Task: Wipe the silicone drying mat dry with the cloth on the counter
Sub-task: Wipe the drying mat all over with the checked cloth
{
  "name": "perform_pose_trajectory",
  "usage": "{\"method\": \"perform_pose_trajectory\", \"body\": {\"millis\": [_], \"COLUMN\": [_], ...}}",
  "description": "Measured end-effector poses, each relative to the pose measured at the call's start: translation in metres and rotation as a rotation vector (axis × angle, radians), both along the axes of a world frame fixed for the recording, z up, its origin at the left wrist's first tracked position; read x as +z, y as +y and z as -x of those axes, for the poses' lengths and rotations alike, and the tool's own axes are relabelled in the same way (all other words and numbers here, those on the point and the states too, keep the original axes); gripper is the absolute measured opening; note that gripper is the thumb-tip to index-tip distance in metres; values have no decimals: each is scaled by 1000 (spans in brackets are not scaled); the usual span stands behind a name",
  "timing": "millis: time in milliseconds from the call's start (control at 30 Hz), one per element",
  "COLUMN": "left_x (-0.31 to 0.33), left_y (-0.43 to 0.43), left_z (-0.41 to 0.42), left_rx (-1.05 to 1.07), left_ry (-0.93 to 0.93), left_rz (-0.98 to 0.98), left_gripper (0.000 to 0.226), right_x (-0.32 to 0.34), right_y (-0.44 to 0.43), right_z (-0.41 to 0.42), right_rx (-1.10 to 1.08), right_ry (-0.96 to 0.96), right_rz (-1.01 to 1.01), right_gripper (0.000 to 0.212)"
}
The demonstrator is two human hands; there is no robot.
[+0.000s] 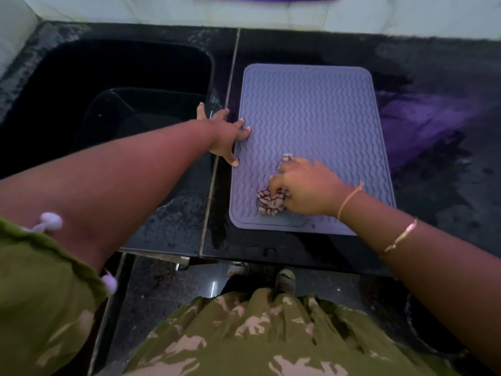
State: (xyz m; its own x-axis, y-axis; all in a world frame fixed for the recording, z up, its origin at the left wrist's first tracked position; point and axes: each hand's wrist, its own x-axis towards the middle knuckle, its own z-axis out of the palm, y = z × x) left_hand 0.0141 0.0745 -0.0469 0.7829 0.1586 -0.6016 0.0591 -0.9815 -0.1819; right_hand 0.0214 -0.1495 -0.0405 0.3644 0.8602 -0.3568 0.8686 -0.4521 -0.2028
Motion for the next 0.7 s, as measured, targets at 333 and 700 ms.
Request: {"method": "perform_pose_trajectory", "body": {"millis": [333,700], "left_x": [-4,-8], "left_y": [4,3], "left_z": [3,0], "left_rx": [-5,20], "left_ry": [-47,-33], "left_rz": [10,16], "left_gripper": [85,92], "right_x": [1,-4], "right_y": [70,42], "right_z": [-4,32], "right_rx": [-179,213], "right_ry": [160,-38], "right_rz": [-84,-32], "right_gripper": [17,36]}}
